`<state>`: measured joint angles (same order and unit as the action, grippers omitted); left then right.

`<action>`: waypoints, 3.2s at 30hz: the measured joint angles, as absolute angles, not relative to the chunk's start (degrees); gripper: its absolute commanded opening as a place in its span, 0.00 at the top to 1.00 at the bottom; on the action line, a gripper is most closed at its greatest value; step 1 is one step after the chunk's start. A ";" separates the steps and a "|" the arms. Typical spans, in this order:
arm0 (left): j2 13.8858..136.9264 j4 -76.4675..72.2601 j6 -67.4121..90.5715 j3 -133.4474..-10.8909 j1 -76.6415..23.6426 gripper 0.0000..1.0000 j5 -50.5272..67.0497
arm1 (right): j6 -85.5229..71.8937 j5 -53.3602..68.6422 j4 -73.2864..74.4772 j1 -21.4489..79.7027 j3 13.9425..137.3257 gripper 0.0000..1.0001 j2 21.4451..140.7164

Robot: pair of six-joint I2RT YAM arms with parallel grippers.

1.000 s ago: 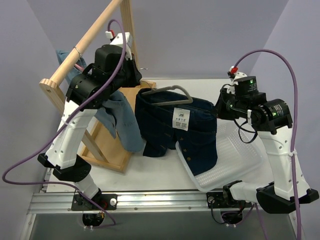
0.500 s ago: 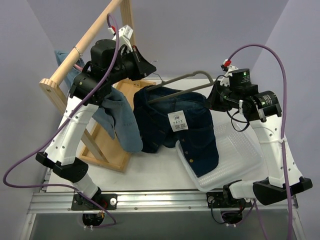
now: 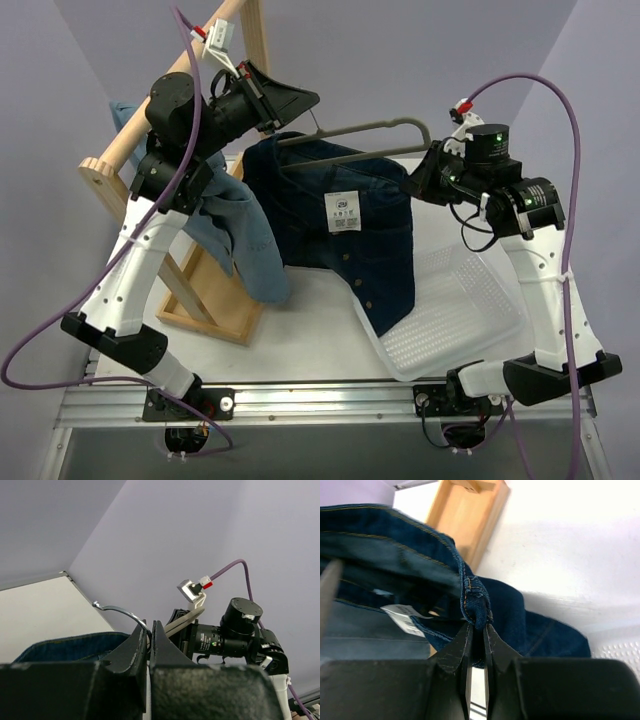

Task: Remove the skirt from the hanger

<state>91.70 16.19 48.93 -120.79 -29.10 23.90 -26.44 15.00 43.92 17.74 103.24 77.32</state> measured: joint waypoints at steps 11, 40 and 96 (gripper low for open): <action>81.73 -0.64 64.55 -94.30 -22.63 0.98 28.69 | -26.11 18.94 40.91 19.59 101.60 1.00 66.74; 91.44 -7.07 72.77 -119.11 -27.35 0.98 45.25 | -22.37 12.47 48.34 18.74 126.82 1.00 83.88; 100.31 17.72 57.52 -132.57 -28.84 0.98 49.74 | -21.98 -27.94 44.40 30.48 109.54 1.00 59.37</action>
<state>100.31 17.72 57.52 -132.57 -28.84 49.74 -21.98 -27.94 44.40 30.48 109.54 59.37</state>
